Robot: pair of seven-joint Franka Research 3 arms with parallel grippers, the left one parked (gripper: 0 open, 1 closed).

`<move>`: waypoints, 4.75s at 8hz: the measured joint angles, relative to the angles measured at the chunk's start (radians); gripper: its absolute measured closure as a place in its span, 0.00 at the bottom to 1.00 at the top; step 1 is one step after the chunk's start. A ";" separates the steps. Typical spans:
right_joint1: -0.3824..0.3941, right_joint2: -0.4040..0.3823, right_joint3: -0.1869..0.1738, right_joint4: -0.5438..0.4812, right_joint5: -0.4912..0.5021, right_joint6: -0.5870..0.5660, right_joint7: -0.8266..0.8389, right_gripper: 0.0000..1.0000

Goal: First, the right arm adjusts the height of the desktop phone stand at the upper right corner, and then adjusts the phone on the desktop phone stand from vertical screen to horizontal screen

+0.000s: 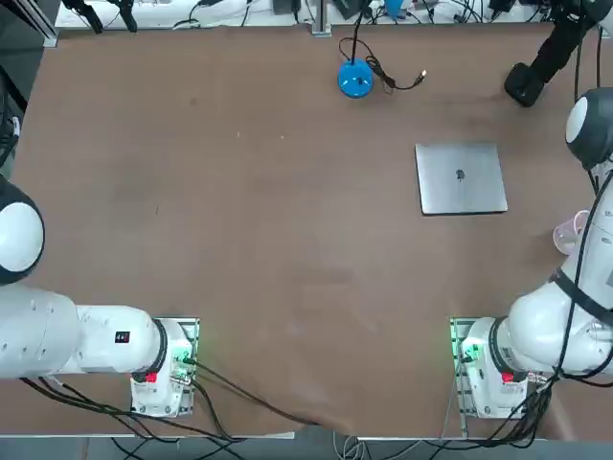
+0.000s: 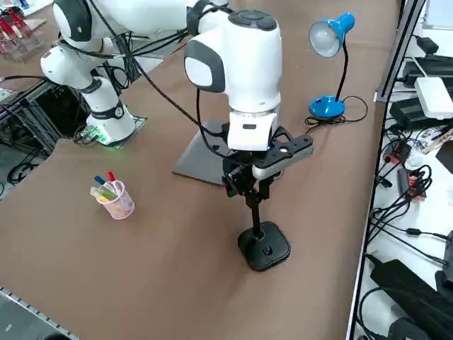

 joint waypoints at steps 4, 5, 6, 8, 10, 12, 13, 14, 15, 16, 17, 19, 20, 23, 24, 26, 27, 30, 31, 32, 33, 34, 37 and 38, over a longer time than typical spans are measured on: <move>0.002 0.010 0.000 -0.028 -0.037 0.010 -0.013 0.01; 0.003 0.004 0.000 -0.017 -0.046 -0.013 -0.029 0.00; 0.004 -0.001 0.000 0.010 -0.050 -0.042 -0.058 0.00; 0.013 -0.020 0.000 0.050 -0.070 -0.090 -0.158 0.00; 0.050 -0.049 0.002 0.061 -0.081 -0.114 -0.286 0.00; 0.105 -0.056 0.004 0.076 -0.083 -0.124 -0.383 0.00; 0.134 -0.056 0.005 0.076 -0.095 -0.141 -0.415 0.00; 0.163 -0.056 0.007 0.076 -0.113 -0.164 -0.445 0.00; 0.187 -0.056 0.009 0.076 -0.123 -0.177 -0.477 0.00; 0.202 -0.055 0.011 0.076 -0.125 -0.180 -0.525 0.00; 0.212 -0.051 0.013 0.074 -0.125 -0.185 -0.573 0.00; 0.247 -0.026 0.020 0.035 -0.135 -0.190 -0.635 0.00; 0.272 0.001 0.021 0.012 -0.162 -0.183 -0.678 0.00; 0.320 0.083 0.022 -0.015 -0.289 -0.168 -0.854 0.00; 0.332 0.103 0.022 -0.017 -0.358 -0.168 -0.894 0.00; 0.339 0.143 0.022 -0.021 -0.496 -0.169 -0.952 0.00; 0.339 0.165 0.022 -0.024 -0.560 -0.172 -0.969 0.00; 0.347 0.208 0.022 -0.025 -0.694 -0.251 -0.986 0.00; 0.348 0.211 0.022 -0.025 -0.723 -0.277 -0.991 0.01; 0.348 0.212 0.022 -0.025 -0.744 -0.305 -0.993 0.04; 0.349 0.214 0.022 -0.025 -0.761 -0.334 -0.996 0.04; 0.350 0.215 0.022 -0.025 -0.774 -0.356 -0.999 0.06; 0.352 0.225 0.022 -0.026 -0.820 -0.373 -1.005 0.10; 0.352 0.231 0.021 -0.026 -0.842 -0.373 -1.005 0.11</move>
